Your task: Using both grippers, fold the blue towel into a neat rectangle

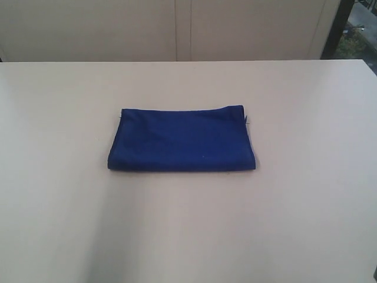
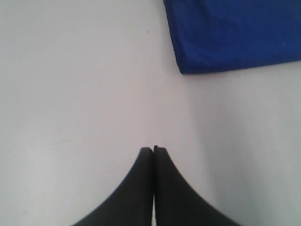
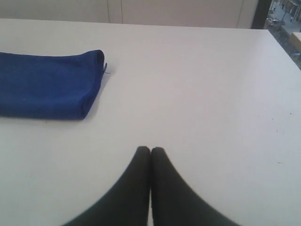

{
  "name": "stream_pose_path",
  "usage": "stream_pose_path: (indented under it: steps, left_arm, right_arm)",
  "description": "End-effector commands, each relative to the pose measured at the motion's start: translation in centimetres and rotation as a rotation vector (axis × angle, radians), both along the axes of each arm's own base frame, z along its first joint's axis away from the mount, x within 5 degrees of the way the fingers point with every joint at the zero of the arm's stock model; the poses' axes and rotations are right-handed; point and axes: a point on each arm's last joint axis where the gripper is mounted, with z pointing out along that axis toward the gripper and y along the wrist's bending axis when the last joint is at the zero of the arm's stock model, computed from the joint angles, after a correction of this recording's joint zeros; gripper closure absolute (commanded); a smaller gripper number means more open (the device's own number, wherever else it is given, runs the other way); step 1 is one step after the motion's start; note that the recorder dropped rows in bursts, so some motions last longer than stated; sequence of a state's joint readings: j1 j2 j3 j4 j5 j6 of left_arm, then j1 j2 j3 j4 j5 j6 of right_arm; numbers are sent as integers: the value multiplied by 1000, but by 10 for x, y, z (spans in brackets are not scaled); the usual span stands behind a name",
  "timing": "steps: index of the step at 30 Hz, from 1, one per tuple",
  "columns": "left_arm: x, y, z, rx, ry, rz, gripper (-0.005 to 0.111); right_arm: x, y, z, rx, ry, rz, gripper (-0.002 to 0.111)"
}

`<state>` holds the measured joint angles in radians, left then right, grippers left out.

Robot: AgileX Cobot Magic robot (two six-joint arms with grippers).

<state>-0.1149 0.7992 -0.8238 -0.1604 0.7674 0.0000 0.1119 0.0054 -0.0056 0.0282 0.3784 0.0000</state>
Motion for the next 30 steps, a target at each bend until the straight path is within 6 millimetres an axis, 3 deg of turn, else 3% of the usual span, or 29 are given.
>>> stream_pose_path:
  steps: [1,30]
  left_arm:
    - [-2,0,0,-7,0,2,107]
    - [-8,1,2,-9,-22,2,107]
  right_arm:
    - [0,0,1,5,-26,-7,108]
    - [1,0,1,0,-28,-5,108]
